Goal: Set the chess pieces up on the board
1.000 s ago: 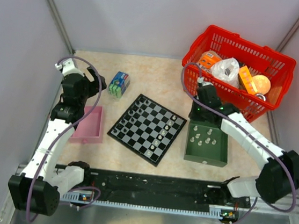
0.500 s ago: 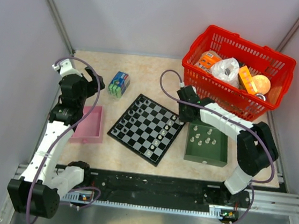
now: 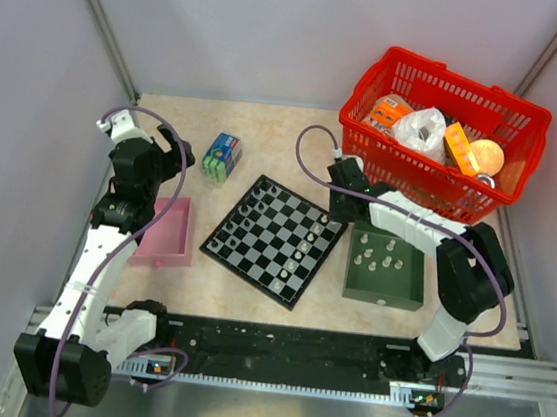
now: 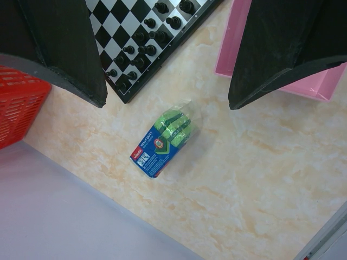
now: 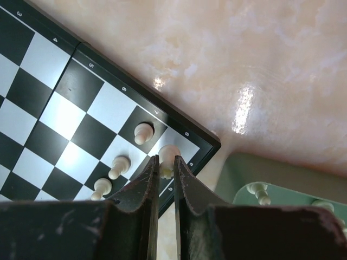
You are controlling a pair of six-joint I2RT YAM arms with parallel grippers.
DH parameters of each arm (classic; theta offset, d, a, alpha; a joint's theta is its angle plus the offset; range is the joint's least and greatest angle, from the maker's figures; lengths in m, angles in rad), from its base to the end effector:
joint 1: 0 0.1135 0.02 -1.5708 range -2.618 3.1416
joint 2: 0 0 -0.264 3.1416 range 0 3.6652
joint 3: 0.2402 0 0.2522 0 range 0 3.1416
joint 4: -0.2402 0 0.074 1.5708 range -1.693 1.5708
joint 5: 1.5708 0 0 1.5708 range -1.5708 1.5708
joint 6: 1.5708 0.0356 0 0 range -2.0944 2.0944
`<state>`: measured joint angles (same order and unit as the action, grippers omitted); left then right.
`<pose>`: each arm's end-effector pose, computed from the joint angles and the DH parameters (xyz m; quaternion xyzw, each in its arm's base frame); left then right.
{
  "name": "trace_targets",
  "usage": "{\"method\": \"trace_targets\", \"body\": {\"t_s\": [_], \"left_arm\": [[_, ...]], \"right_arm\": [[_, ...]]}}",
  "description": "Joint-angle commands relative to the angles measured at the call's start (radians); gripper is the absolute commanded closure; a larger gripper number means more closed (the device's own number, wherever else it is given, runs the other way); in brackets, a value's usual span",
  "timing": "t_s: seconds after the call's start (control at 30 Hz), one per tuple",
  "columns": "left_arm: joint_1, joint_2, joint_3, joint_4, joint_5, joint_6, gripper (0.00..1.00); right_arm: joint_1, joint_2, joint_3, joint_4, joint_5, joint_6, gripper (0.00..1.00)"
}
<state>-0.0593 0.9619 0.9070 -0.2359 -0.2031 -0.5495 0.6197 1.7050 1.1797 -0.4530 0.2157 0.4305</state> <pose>0.2212 -0.0059 0.3453 -0.2524 0.7594 -0.1005 0.5912 0.2959 0.2018 0.2140 -0.0585 0.9496 0.0564 0.3027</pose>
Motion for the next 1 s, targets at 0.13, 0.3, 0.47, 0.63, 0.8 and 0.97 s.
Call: {"method": "trace_targets", "body": {"t_s": [0.13, 0.3, 0.47, 0.63, 0.8, 0.97], "left_arm": [[0.007, -0.017, -0.002, 0.032, -0.015, 0.013, 0.01], [0.007, -0.015, -0.002, 0.033, -0.015, 0.011, 0.01], [0.009, -0.014, -0.002, 0.032, -0.015, 0.011, 0.01], [0.010, -0.012, -0.002, 0.037, -0.012, 0.010, 0.01], [0.010, -0.012, 0.001, 0.038, -0.009, 0.011, 0.01], [0.012, -0.009, 0.003, 0.040, -0.009, 0.011, 0.01]], "right_arm": [[0.009, 0.035, 0.005, 0.037, -0.001, 0.019, 0.92], [0.008, 0.045, -0.005, 0.034, 0.010, 0.019, 0.92], [0.008, 0.045, -0.009, 0.034, -0.009, 0.019, 0.91], [0.008, 0.042, -0.011, 0.036, -0.015, 0.016, 0.83], [0.008, 0.027, -0.008, 0.039, -0.022, 0.002, 0.78], [0.008, -0.013, 0.018, 0.021, -0.024, -0.019, 0.72]]}}
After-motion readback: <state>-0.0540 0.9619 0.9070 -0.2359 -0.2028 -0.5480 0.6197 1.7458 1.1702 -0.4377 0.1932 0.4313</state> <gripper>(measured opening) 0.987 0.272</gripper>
